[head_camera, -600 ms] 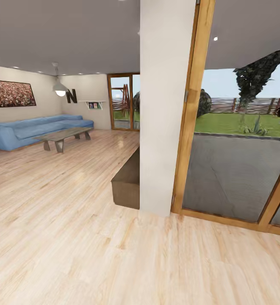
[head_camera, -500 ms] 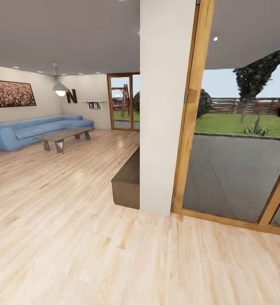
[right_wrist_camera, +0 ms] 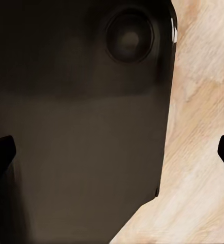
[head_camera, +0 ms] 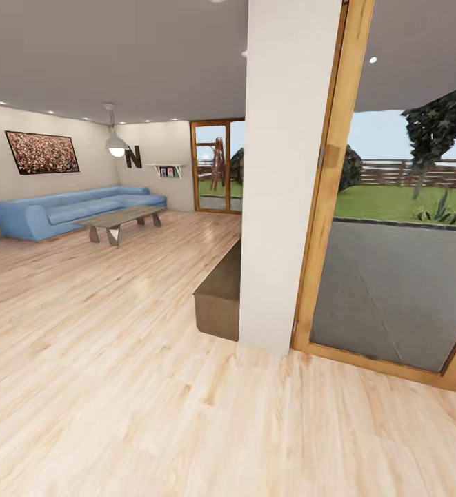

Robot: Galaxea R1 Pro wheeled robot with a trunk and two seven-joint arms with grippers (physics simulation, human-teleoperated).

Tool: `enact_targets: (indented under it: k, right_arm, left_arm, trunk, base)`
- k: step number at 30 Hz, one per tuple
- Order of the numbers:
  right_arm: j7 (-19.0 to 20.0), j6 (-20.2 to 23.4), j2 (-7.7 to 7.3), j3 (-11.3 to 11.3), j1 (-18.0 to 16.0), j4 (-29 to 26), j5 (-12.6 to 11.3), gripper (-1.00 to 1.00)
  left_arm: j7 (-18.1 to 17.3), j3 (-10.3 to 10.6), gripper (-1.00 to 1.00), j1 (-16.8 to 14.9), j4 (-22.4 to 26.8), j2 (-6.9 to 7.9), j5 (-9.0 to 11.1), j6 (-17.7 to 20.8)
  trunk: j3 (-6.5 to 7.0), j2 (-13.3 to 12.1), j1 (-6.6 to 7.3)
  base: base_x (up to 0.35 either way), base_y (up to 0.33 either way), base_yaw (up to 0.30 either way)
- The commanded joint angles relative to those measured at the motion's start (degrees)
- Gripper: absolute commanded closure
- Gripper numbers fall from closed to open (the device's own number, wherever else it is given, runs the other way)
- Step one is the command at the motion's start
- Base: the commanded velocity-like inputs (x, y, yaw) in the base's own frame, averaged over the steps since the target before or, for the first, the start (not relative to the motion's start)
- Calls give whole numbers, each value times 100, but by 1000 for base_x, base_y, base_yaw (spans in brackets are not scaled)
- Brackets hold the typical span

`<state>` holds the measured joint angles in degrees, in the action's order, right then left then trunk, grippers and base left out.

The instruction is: In the kitchen, take the popcorn bag from the countertop, put it into the microwave, and heat it until the popcorn is cooked so the cooked popcorn ends up inside the bag.

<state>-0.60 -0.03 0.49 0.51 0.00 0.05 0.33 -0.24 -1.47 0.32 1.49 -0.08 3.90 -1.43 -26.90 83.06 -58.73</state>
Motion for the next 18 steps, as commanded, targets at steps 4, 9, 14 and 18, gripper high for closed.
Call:
enact_targets:
  k: [4, 9, 14, 18]
  right_arm:
    - [-21, -47, 4, -24, 0, -3, 2, -100]
    - [-27, -173, 4, -55, 0, -5, -23, -100]
    - [-28, -189, 4, -33, 0, -5, -24, -100]
    - [-28, -194, 4, -20, 0, -3, -25, -100]
  left_arm:
    - [-2, -11, -100, 3, 7, -1, 47, -6]
    - [-2, -8, -100, 3, 9, -6, 42, -6]
    - [5, 30, -100, 3, 9, 37, 29, -6]
    - [18, 46, -100, 3, 15, 115, 0, -6]
  trunk:
    - [-3, 2, 0]
    - [-3, 2, 0]
    - [-3, 2, 0]
    - [-3, 2, 0]
  base:
    - [0, 0, 274]
    - [0, 0, 275]
    - [0, 0, 275]
    - [0, 0, 276]
